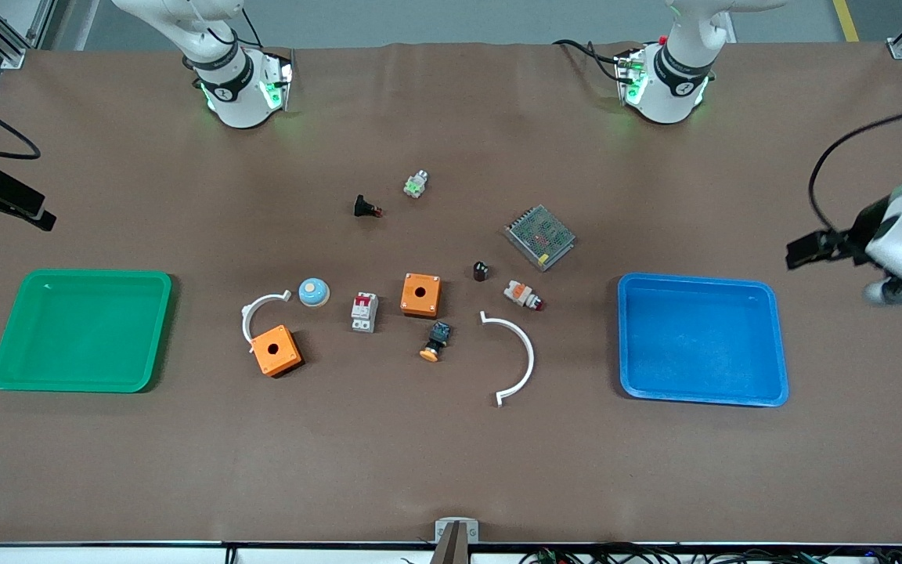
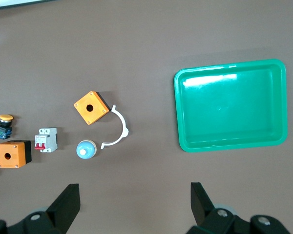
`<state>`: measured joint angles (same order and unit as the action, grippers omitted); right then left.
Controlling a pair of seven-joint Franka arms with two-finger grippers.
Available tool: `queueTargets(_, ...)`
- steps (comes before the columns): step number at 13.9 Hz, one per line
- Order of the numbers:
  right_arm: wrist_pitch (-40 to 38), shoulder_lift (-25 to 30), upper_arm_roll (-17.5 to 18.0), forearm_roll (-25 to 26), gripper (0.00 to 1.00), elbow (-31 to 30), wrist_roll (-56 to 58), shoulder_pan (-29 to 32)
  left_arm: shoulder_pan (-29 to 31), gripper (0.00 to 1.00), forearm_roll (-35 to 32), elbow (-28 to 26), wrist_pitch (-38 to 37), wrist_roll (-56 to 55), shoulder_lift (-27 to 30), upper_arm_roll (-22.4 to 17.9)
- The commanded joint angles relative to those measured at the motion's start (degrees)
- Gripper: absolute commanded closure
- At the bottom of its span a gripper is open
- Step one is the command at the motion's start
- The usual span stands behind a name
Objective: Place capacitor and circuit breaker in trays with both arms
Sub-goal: 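Move the right gripper and the left gripper toward the parts, then reach the right gripper to the breaker while the left gripper reaches the capacitor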
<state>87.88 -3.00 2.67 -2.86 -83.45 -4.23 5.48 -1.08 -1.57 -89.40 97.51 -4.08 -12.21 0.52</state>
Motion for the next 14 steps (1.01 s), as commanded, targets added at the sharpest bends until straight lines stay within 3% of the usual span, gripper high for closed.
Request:
queueTargets(1, -0.6, -2.8, 1.1, 0.7, 0.00, 0.8, 0.3, -0.4, 0.2, 0.01, 0.1, -8.6, 13.1, -0.1, -1.9, -0.1)
queueTargets(3, -0.9, -3.3, 1.3, 0.3, 0.00, 0.5, -0.4, -2.7, 2.0, 0.08, 0.0, -16.2, 26.6, -0.1, -3.9, 0.0)
queueTargets(5, -0.3, -4.5, 1.3, 0.5, 0.00, -0.7, -2.3, -8.3, 2.0, 0.12, 0.1, -17.8, 32.5, -0.1, -7.4, -0.1)
queueTargets(8, 3.2, -7.7, 1.3, -0.3, 0.00, -3.2, -9.7, -15.6, 2.0, 0.15, 0.1, -17.7, 35.9, -0.1, -11.2, -0.1)
queueTargets(10, 9.6, -8.9, 1.3, -0.3, 0.00, -6.9, -19.4, -21.8, 1.8, 0.16, 0.4, -17.6, 36.8, -0.3, -12.1, 0.0)
queueTargets(14, 20.7, -14.8, 1.4, -0.3, 0.00, -10.9, -22.8, -26.7, -1.5, 0.18, 0.7, -17.4, 36.8, -9.0, -12.2, 1.9)
